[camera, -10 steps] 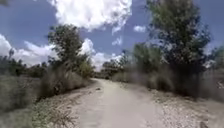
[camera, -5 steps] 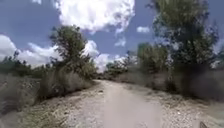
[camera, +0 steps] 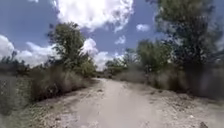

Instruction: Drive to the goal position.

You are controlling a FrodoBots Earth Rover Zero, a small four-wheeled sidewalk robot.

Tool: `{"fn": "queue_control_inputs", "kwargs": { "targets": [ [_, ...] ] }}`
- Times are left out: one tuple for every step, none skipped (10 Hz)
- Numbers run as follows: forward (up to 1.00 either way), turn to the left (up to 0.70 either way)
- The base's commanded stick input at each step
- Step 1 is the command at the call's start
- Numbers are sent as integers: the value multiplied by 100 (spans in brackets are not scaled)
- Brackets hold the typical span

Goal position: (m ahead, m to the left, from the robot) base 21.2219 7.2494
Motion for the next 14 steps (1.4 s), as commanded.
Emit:
{"fn": "queue_control_inputs", "kwargs": {
  "targets": [
    [45,0],
    [45,0],
    [45,0],
    [45,0],
    [45,0],
    [45,0],
    [45,0],
    [45,0],
    [45,0],
    [45,0],
    [45,0],
    [45,0],
    [45,0],
    [45,0]
  ]
}}
